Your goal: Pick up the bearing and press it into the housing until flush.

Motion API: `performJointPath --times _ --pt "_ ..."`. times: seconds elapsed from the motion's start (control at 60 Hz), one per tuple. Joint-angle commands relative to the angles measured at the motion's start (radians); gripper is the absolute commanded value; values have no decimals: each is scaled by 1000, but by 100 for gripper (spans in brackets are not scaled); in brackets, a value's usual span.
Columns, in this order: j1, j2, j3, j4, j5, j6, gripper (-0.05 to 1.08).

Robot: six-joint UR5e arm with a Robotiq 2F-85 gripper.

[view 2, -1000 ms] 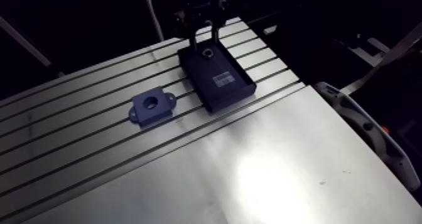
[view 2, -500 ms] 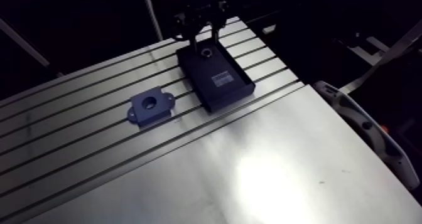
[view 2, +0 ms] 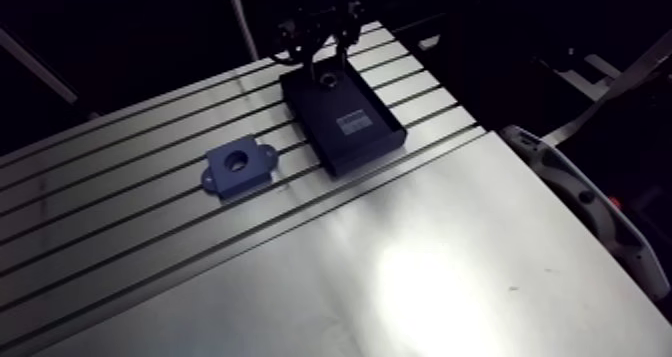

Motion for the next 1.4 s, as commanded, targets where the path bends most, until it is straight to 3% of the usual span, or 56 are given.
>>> performJointPath --times 0.017,0.783,1.4 --pt "0 10 2 -16 -14 1 38" --pt "1 19 2 -16 -14 1 38" --pt "1 19 2 -16 -14 1 47"
